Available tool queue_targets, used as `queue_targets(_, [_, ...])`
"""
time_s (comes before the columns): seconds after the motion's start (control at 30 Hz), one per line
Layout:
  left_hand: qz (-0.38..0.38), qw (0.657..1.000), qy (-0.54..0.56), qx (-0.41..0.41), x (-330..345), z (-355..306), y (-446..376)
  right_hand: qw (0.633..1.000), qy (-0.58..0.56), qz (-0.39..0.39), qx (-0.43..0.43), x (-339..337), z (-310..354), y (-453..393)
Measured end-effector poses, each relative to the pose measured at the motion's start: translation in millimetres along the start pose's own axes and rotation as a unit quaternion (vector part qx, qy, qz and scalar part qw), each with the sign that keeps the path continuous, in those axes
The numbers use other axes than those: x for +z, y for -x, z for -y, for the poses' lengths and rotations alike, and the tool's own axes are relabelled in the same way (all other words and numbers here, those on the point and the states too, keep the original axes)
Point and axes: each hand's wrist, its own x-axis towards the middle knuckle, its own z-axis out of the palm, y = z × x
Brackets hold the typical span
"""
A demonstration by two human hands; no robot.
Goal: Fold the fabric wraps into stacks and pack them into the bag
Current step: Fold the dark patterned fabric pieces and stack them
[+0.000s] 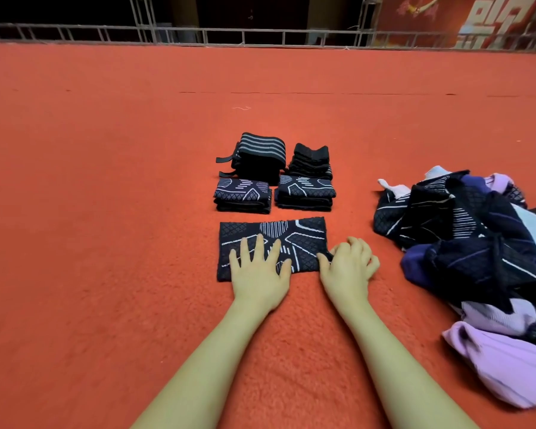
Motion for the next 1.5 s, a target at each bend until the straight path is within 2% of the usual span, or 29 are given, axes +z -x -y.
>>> queue_targets(0.17, [0.027, 0.999, -0.022, 0.014, -1.7, 5.3, -2.7, 0.975, -0.174, -0.096, -0.097, -4.3, 4.0, 6.5])
queue_targets(0.3, [0.037, 0.998, -0.025, 0.052, -13.4, 23.5, -8.3, 0.945, -0.257, -0.117, -0.165, -16.0, 21.2, 1.0])
queue_targets(0.37, [0.013, 0.999, -0.037, 0.028, -20.0, 39.6, -11.0, 0.936, -0.258, -0.096, -0.219, -16.3, 34.8, -3.5])
queue_targets(0.43, [-0.01, 0.998, -0.058, -0.01, -23.3, 54.1, -11.6, 0.935, -0.208, -0.051, -0.281, -15.9, 49.7, -8.9])
queue_targets(0.53, [-0.058, 0.995, -0.063, -0.054, -21.8, 62.5, -5.9, 0.935, -0.083, 0.098, -0.332, -9.9, 62.9, -10.0])
queue_targets(0.6, [-0.085, 0.992, -0.051, -0.08, -18.9, 61.5, -3.3, 0.931, -0.008, 0.157, -0.329, -2.2, 62.7, -5.6])
queue_targets(0.7, [-0.103, 0.989, -0.039, -0.103, -14.4, 58.7, -3.5, 0.934, 0.045, 0.175, -0.309, 8.8, 61.0, -0.2])
queue_targets(0.83, [-0.124, 0.988, 0.0, -0.092, -7.1, 59.5, -3.7, 0.931, 0.104, 0.175, -0.303, 10.5, 67.7, 0.6])
queue_targets(1.03, [-0.175, 0.98, 0.05, -0.076, 0.2, 64.8, -6.4, 0.915, 0.127, 0.188, -0.334, 2.6, 61.5, -11.7])
queue_targets(1.23, [-0.269, 0.963, 0.007, -0.023, 2.1, 63.3, -7.2, 0.915, 0.118, 0.192, -0.335, -2.2, 53.6, -8.6])
queue_targets(1.3, [-0.29, 0.957, -0.001, -0.018, 0.7, 63.7, -4.8, 0.923, 0.068, 0.207, -0.317, -5.8, 59.1, -4.8])
queue_targets(1.33, [-0.3, 0.954, 0.001, -0.017, 0.3, 64.0, -3.9, 0.934, 0.02, 0.204, -0.294, -7.3, 63.9, -4.7])
queue_targets(1.4, [-0.311, 0.95, 0.01, -0.015, 0.9, 64.4, -2.5, 0.956, -0.056, 0.147, -0.247, -8.7, 76.2, -7.4])
queue_targets(1.47, [-0.316, 0.949, 0.011, -0.012, 1.0, 65.3, -2.4, 0.967, -0.038, 0.074, -0.239, -5.3, 88.0, -11.2])
queue_targets(1.5, [-0.317, 0.948, 0.01, -0.011, 1.1, 65.7, -2.6, 0.966, -0.02, 0.073, -0.246, -3.3, 92.8, -11.8])
